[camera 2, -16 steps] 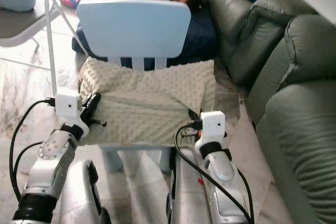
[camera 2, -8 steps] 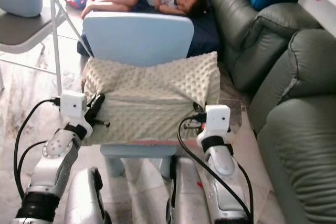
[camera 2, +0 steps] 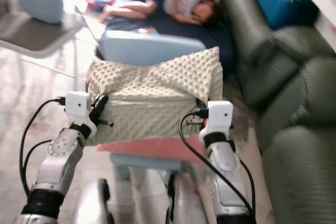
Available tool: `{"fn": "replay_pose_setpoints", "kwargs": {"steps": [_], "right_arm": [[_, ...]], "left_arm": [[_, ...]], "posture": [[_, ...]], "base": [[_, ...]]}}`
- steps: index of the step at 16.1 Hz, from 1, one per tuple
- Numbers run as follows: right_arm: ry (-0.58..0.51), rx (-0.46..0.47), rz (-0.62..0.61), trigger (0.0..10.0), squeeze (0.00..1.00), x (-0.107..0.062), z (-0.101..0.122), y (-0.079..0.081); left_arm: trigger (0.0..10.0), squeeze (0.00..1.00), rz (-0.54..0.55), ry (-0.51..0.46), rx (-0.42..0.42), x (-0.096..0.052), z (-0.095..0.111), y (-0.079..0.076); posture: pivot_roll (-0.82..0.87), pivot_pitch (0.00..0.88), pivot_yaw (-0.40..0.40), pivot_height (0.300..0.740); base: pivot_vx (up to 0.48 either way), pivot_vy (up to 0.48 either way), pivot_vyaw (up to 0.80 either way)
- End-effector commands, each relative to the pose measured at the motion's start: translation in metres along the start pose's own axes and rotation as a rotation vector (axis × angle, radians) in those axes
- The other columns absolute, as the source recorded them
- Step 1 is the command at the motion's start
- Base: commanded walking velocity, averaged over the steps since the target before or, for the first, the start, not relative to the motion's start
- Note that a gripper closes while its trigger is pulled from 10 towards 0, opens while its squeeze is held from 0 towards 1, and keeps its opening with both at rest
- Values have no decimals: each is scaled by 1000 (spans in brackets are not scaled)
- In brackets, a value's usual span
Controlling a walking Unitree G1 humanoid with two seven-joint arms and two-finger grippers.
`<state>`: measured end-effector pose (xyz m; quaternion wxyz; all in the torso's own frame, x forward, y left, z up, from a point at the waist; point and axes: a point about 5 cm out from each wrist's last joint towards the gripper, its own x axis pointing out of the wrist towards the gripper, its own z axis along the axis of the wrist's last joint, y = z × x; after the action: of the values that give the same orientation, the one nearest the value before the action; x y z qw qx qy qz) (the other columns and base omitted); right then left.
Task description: Move the pillow to the sofa
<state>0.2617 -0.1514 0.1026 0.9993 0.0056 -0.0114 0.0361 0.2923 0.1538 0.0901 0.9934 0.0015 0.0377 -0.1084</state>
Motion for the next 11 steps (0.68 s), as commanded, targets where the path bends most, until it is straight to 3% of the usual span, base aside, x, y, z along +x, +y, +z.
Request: {"fn": "replay_pose_setpoints", "kwargs": {"steps": [1, 3, 11], "right_arm": [[-45, -4, -51, 10000, 0, 1, 11, -10], [-44, 1, -51, 10000, 0, 0, 11, -10], [-29, 31, -46, 10000, 0, -3, 10, -7]], "left_arm": [[10000, 0, 15, 5, 16, -1, -1, 6], [10000, 0, 9, 6, 15, -1, -2, 6], [10000, 0, -18, 23, -5, 0, -4, 1]], "posture": [[-103, 49, -63, 720], [-103, 49, -63, 740], [-109, 60, -60, 740]], "base": [[0, 0, 0], [0, 0, 0], [0, 0, 0]]}}
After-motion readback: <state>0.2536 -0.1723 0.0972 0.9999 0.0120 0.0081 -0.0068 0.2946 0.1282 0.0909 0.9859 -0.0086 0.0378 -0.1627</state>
